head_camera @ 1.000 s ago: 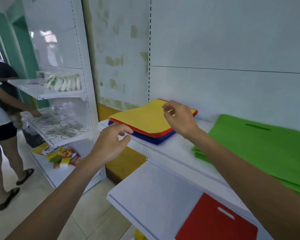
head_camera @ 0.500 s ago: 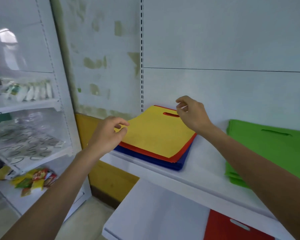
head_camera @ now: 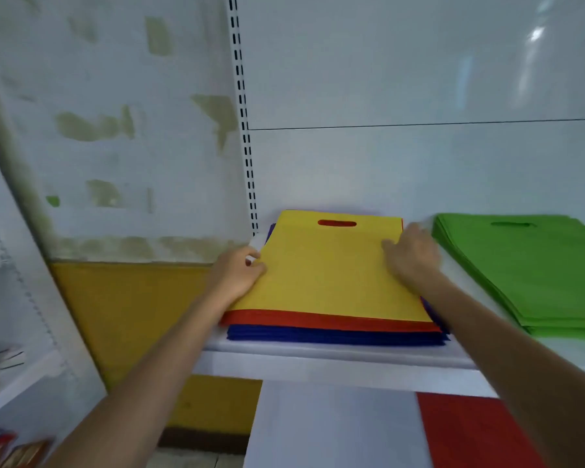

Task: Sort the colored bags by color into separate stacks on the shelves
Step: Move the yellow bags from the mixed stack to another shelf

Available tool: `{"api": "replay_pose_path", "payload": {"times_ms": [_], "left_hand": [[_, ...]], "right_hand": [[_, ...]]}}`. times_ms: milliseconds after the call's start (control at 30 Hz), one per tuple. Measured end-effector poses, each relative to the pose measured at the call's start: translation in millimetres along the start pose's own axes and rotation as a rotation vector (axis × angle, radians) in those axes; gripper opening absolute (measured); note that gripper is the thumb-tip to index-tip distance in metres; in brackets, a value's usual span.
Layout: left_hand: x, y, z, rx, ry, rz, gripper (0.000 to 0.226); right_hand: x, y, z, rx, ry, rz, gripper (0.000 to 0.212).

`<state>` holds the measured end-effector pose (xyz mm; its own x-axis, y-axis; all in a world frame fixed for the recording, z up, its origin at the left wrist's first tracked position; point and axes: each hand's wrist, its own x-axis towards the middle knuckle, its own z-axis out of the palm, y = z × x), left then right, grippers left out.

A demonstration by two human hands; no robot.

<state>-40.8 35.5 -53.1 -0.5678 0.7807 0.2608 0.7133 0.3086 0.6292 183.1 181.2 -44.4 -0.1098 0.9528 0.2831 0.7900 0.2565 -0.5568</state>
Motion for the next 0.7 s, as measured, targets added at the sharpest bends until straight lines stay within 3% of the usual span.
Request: {"api": "replay_pose_path", "payload": {"times_ms": [133, 233, 367, 467, 600, 700], "left_hand": [[3.8, -8.9, 11.6, -0.108, 0.12, -0.021, 0.04], [3.8, -10.8, 11.9, -0.147, 0.184, 0.038, 0.028], [-0.2, -7.6, 9.4, -0.16, 0.249, 0.128, 0.015], [-5.2, -6.4, 7.1, -0.127, 0.325, 0.198, 0.006], [-9.4, -3.8, 4.5, -0.069, 0.419, 0.297, 0.006], [-10.7, 0.2, -1.0, -0.072, 0.432, 0.319, 0.01]], "right_hand": [[-7.7, 1.1, 11.4, -0.023, 0.004, 0.099, 0.043], [-6.5, 1.4, 9.3, 0.106, 0.078, 0.106, 0.035], [-11.5, 4.3, 6.4, 0.341, 0.232, 0.018, 0.033], [-12.3, 4.9, 6.5, 0.289, 0.309, -0.07, 0.017], [-13.0, 6.2, 4.9, 0.251, 0.424, -0.169, 0.016], [-17.0, 3.6, -5.4, 0.351, 0.347, -0.165, 0.018]]}}
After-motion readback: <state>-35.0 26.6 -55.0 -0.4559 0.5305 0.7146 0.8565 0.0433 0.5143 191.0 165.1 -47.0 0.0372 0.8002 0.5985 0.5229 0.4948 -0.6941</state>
